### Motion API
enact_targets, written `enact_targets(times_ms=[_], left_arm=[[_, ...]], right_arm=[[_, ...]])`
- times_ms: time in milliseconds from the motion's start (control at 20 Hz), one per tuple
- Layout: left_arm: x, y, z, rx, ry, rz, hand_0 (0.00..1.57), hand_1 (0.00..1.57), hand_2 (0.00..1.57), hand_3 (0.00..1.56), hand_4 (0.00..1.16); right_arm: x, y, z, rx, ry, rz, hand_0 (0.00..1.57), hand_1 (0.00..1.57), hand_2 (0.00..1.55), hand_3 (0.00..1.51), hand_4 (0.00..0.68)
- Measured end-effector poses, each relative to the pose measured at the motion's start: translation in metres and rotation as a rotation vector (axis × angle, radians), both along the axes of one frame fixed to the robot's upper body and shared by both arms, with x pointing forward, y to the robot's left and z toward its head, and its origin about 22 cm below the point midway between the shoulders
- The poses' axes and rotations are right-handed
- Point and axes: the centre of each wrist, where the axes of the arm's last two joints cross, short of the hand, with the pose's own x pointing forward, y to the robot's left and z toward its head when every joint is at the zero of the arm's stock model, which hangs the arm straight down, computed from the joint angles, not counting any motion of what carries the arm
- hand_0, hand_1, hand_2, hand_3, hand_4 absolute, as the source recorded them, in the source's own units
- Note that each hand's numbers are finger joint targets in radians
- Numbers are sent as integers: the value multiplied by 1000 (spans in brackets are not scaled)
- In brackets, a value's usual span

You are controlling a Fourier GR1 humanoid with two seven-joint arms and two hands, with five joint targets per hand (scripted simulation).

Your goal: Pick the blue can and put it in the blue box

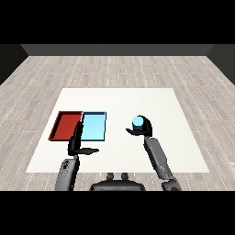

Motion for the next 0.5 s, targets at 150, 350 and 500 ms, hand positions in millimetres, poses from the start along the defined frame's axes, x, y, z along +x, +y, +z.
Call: enact_targets(times_ms=[150, 350, 500], left_arm=[[8, -13, 1, -7, 6, -22, 0, 0, 0, 0, 0], [15, -22, 9, -3, 8, -34, 0, 0, 0, 0, 0], [16, -29, 12, -8, 13, -47, 0, 0, 0, 0, 0]], right_arm=[[1, 5, 16, 8, -34, 19, 1444, 1444, 1468, 1345, 556], [2, 11, 24, 7, -59, 43, 1444, 1444, 1467, 1342, 563], [0, 14, 29, 7, -68, 52, 1444, 1444, 1467, 1342, 563]])
